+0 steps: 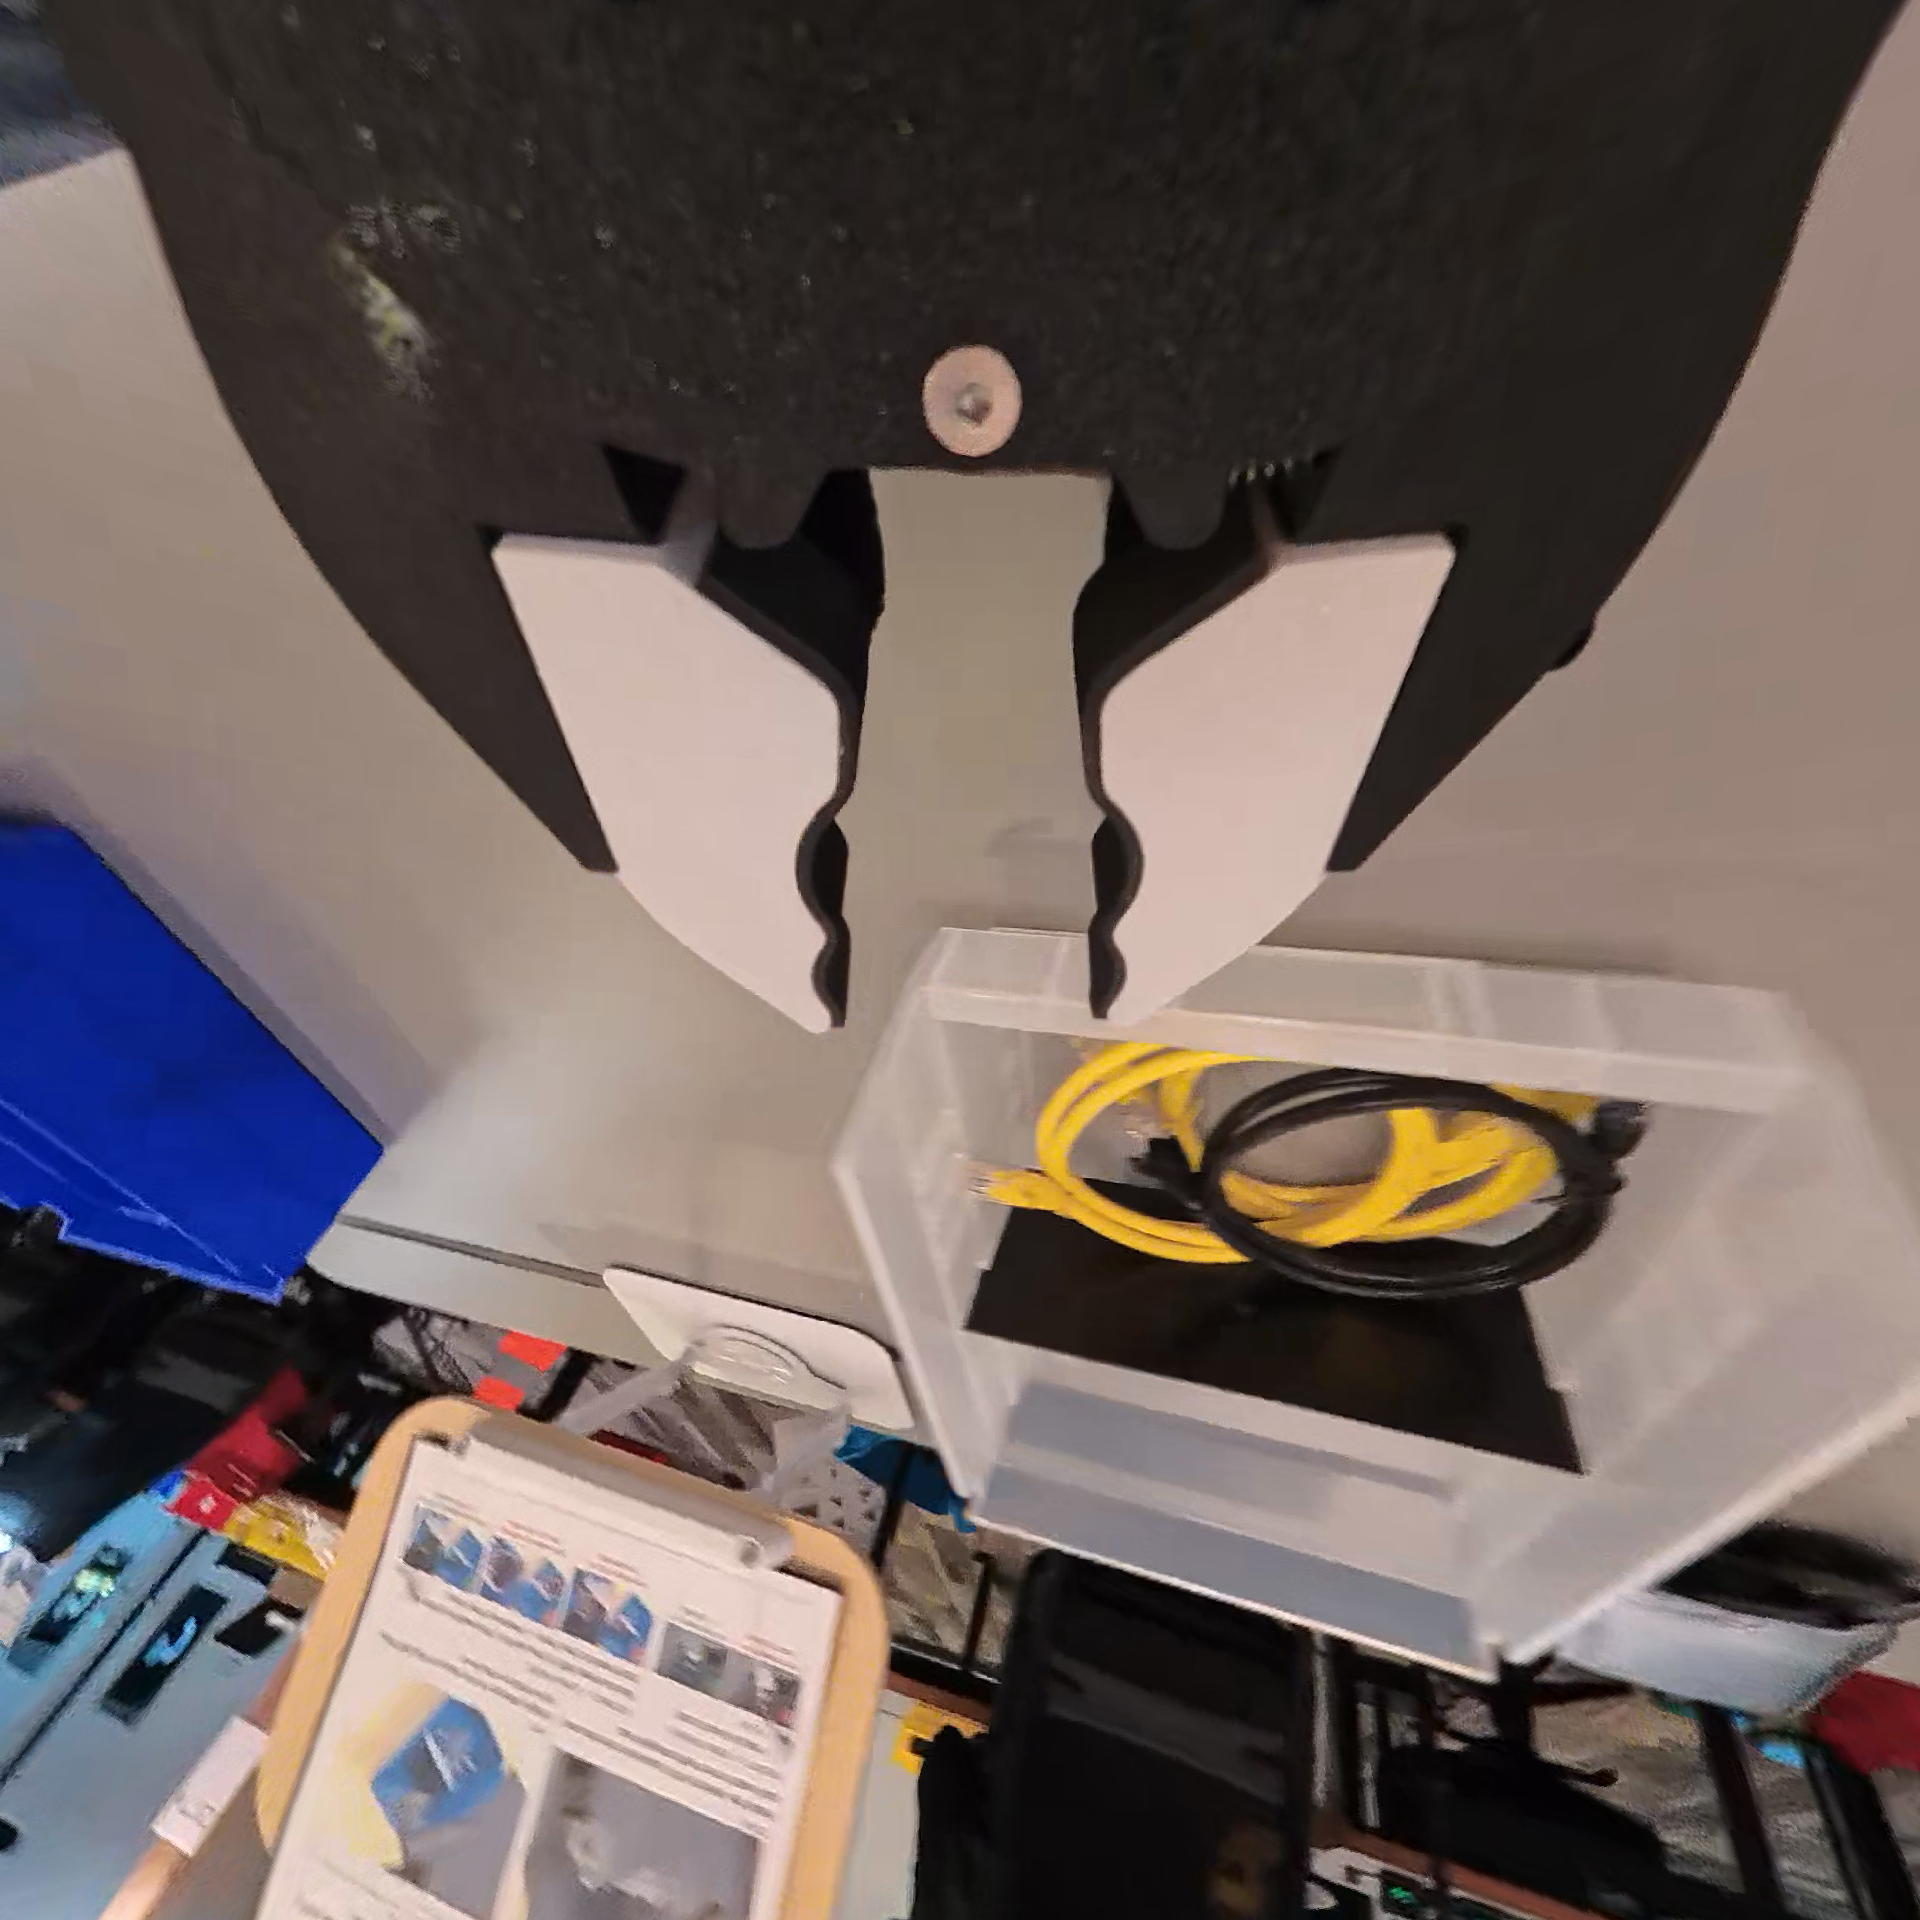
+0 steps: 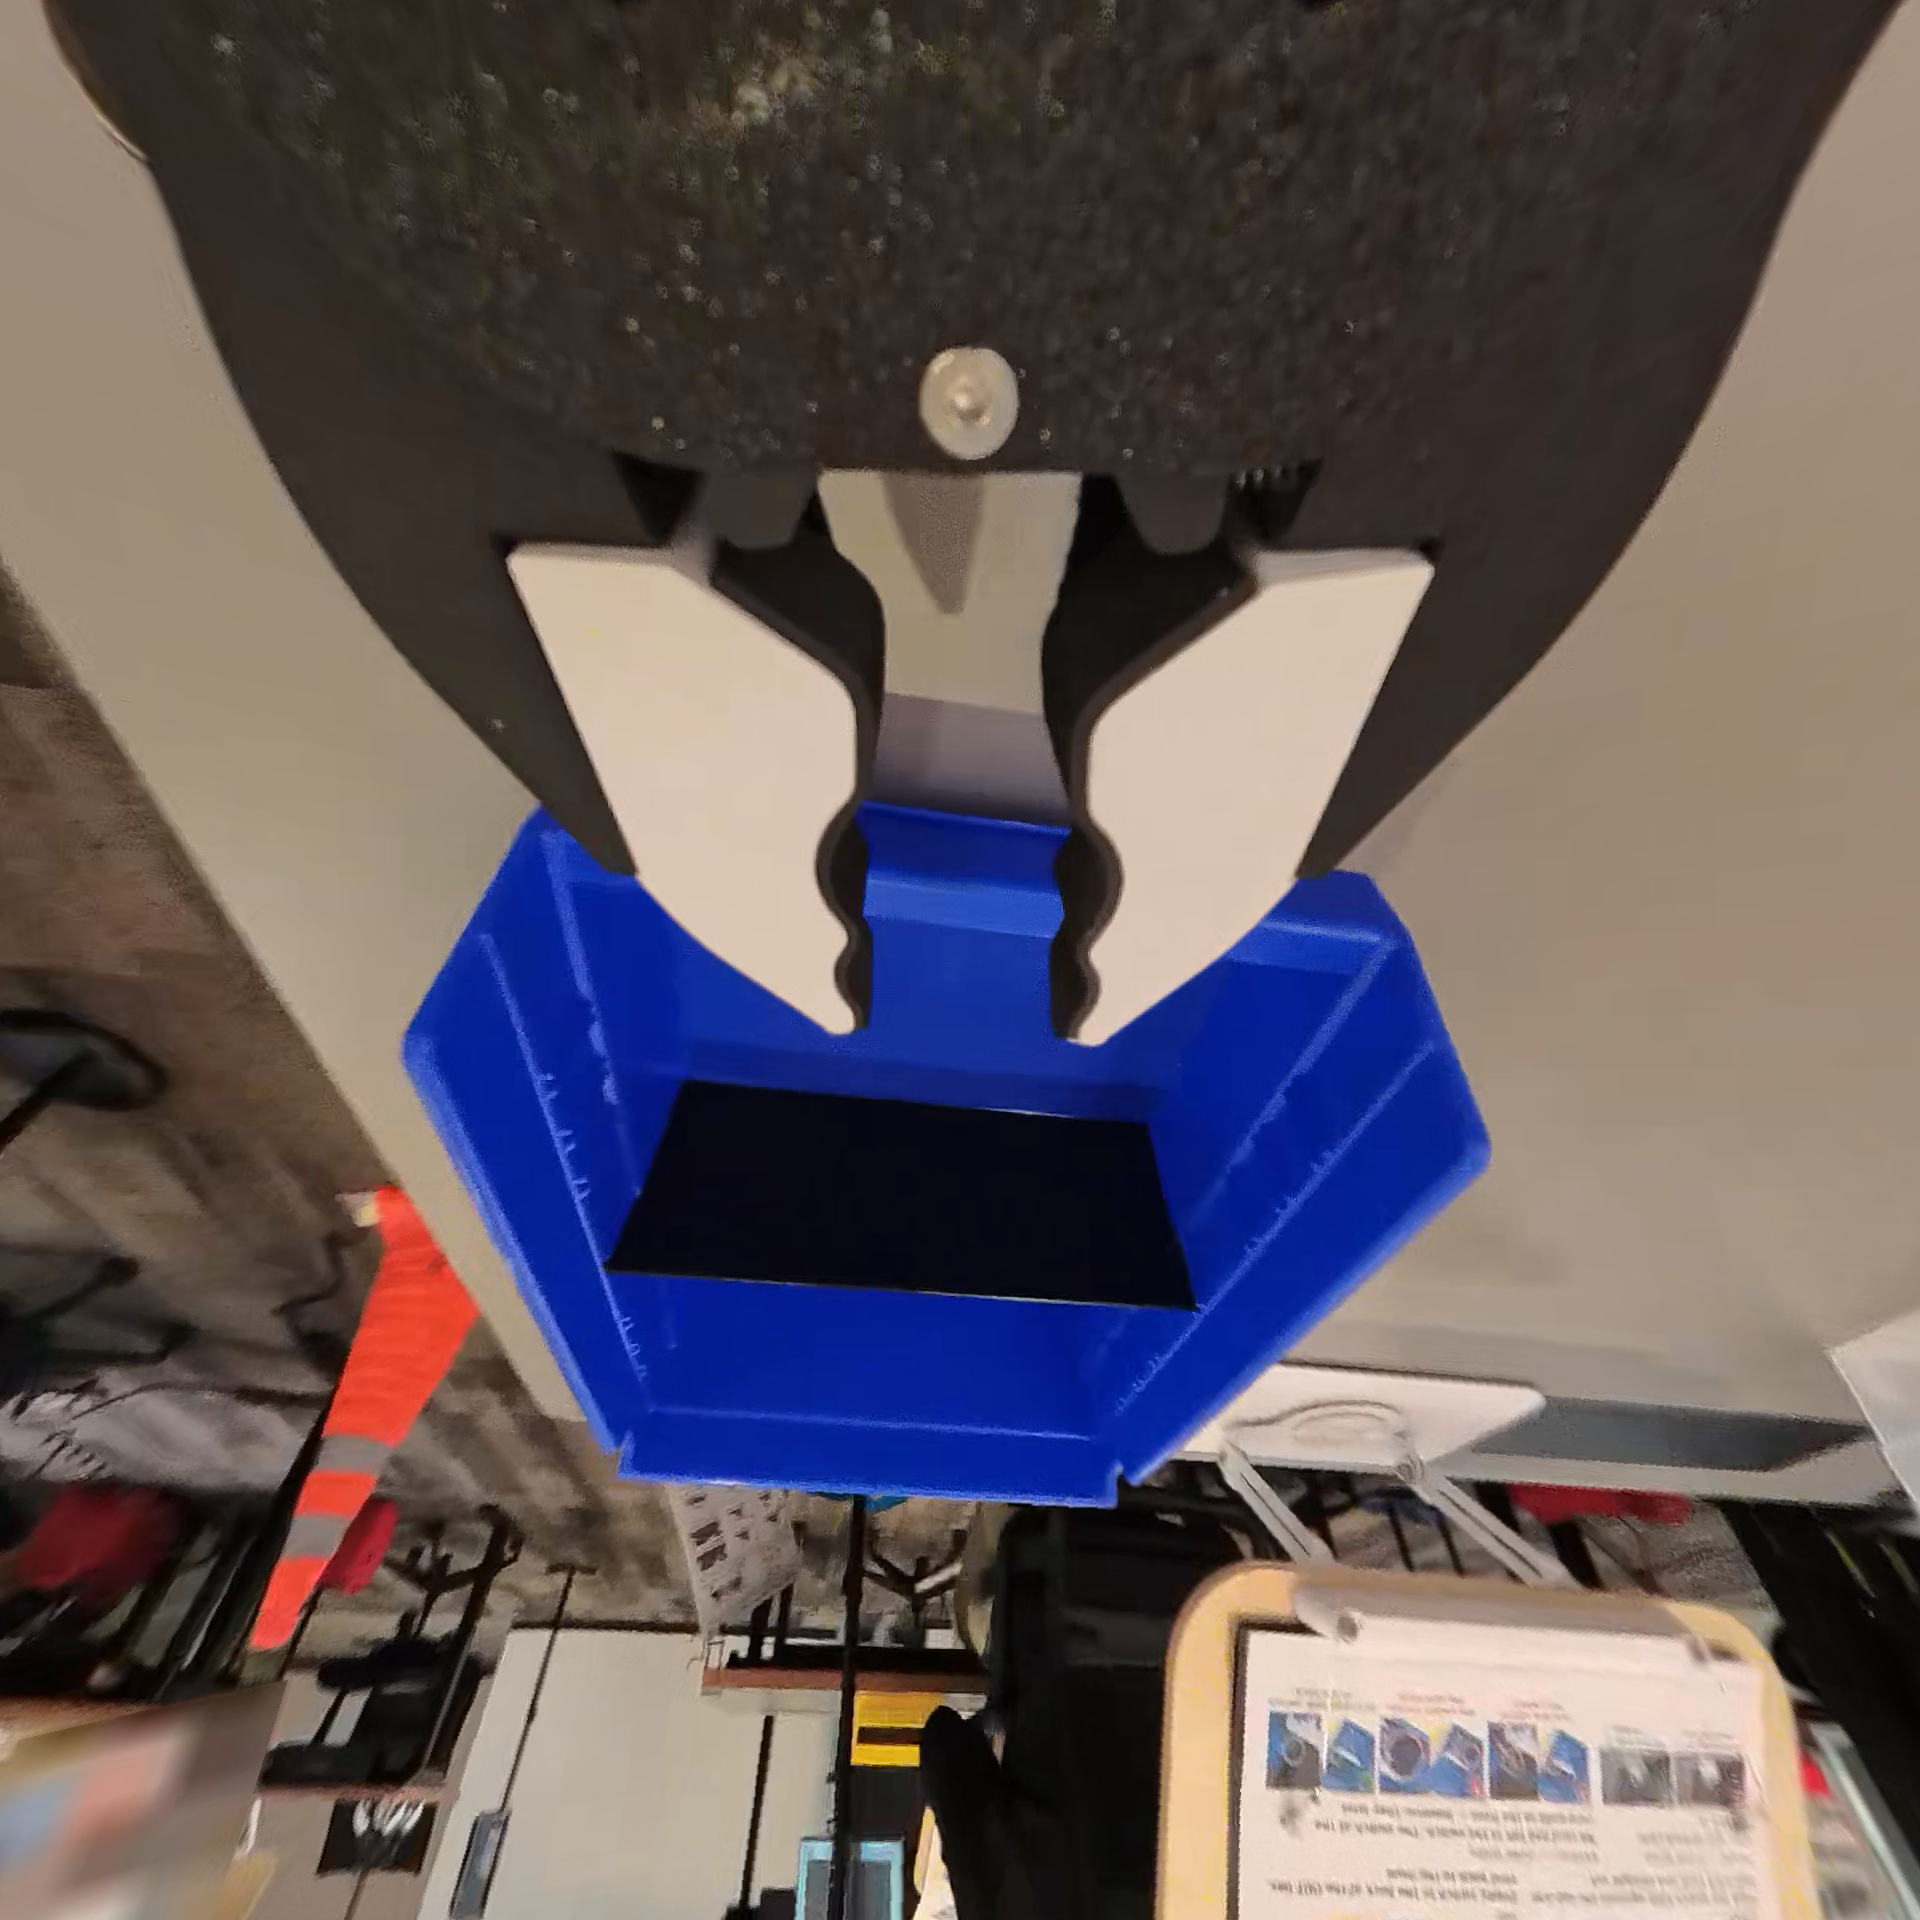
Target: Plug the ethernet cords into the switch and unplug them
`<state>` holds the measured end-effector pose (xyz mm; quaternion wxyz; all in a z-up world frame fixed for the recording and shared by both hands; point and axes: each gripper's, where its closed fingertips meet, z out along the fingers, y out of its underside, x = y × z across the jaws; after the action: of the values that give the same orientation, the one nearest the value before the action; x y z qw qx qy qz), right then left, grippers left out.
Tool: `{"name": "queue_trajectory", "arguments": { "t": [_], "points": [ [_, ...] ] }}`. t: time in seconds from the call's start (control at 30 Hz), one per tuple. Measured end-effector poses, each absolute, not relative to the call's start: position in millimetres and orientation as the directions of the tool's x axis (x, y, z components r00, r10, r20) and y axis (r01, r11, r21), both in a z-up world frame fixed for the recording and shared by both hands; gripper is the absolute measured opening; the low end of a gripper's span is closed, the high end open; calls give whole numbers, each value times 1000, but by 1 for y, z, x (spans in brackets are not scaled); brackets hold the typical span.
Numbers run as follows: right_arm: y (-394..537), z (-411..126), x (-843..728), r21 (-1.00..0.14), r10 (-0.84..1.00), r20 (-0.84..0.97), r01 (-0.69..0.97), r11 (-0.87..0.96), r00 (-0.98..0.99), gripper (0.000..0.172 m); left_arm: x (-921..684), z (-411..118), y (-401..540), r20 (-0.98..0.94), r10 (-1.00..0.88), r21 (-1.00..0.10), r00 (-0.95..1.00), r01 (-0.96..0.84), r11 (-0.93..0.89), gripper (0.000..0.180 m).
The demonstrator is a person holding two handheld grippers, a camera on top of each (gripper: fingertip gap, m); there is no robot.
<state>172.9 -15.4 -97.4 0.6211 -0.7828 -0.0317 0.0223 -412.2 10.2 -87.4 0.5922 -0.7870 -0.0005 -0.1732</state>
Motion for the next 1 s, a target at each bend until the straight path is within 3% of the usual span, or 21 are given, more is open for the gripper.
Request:
{"name": "queue_trajectory", "arguments": {
  "t": [0.17,0.37,0.63,1.0],
  "points": [
    [-10,-99,159,-974,125,-10,18,-224,992,35,-378,-103,15,99,-279,-943,955,1,-333,47],
    [-8,-105,146,-967,173,-49,-4,-254,984,36,-365,-113,12,58,-323,-927,945,-69,-368,48],
    [-9,-108,150,-962,173,-104,-54,-269,979,34,-373,-118,16,147,-309,-913,940,9,-408,48],
    [-11,-105,160,-967,119,-26,5,-253,993,34,-375,-121,16,192,-306,-900,933,43,-433,48]
  ]
}}
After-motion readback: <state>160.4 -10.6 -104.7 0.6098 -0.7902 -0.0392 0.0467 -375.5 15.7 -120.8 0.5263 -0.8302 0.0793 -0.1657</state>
